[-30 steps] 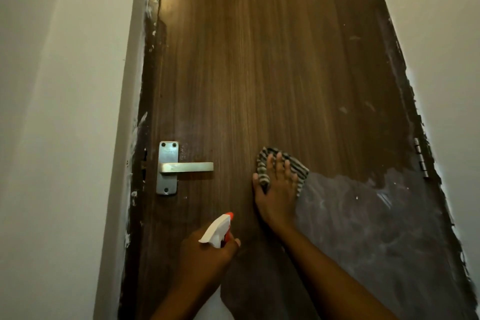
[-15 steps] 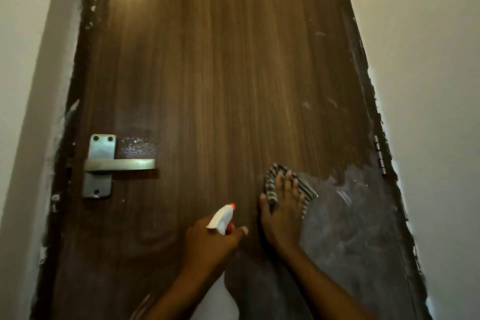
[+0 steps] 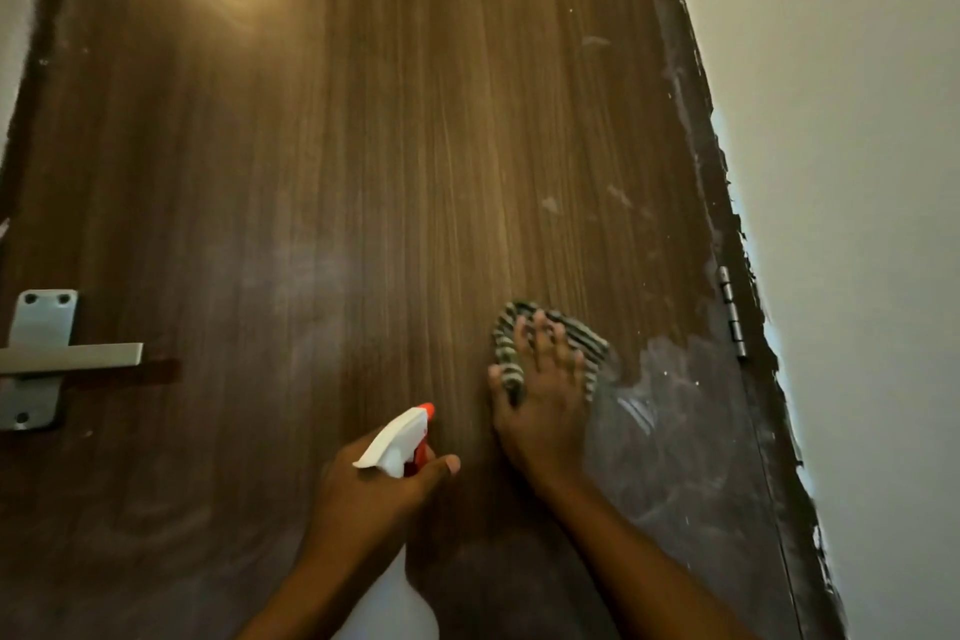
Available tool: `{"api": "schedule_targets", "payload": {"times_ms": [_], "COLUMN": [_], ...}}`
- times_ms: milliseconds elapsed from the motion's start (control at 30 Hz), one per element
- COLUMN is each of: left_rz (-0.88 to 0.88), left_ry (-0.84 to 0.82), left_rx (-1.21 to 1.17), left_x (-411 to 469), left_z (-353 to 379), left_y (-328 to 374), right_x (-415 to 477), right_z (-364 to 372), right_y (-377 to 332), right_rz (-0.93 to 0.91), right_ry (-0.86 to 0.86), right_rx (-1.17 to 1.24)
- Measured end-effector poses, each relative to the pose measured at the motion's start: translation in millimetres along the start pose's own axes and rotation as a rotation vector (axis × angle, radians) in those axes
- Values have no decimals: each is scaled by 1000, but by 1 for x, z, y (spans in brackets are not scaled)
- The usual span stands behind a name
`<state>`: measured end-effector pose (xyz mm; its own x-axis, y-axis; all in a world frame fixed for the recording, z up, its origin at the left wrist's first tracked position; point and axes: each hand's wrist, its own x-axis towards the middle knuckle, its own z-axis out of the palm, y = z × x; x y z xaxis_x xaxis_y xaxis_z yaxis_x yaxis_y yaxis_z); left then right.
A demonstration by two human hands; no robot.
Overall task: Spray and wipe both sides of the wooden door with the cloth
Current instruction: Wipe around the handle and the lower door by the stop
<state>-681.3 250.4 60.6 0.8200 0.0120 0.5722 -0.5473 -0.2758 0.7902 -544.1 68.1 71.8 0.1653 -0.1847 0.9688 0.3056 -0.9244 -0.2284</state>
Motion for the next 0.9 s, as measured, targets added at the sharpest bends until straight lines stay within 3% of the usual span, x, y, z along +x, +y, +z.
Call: {"api": "schedule_targets", "payload": {"times_ms": [133, 233, 300, 433, 533, 767, 833, 900], "left_rz": [61, 54, 48, -17, -86, 66, 139, 189], "left_ry": [65, 66, 38, 4, 8, -195, -205, -193], "left_rx": [3, 8, 47, 119, 155, 298, 331, 255], "left_x": [0, 3, 4, 10, 17, 17, 20, 22], "left_z": [26, 45, 58, 91, 116, 153, 158, 160], "left_y": [14, 13, 11, 8, 8, 10, 7, 10], "right_x": [-32, -67, -60, -18, -11, 15, 29, 17], "right_z": [6, -2, -10, -28, -35, -50, -44, -31], "right_y": [17, 74, 107, 137, 151, 186, 164, 139], "right_rz": [-425, -533, -411, 133, 291, 658, 565, 223], "right_ry": [-88, -130, -94, 29, 103, 133, 176, 103], "right_rx": [-86, -92, -67, 13, 84, 109, 104, 0]}}
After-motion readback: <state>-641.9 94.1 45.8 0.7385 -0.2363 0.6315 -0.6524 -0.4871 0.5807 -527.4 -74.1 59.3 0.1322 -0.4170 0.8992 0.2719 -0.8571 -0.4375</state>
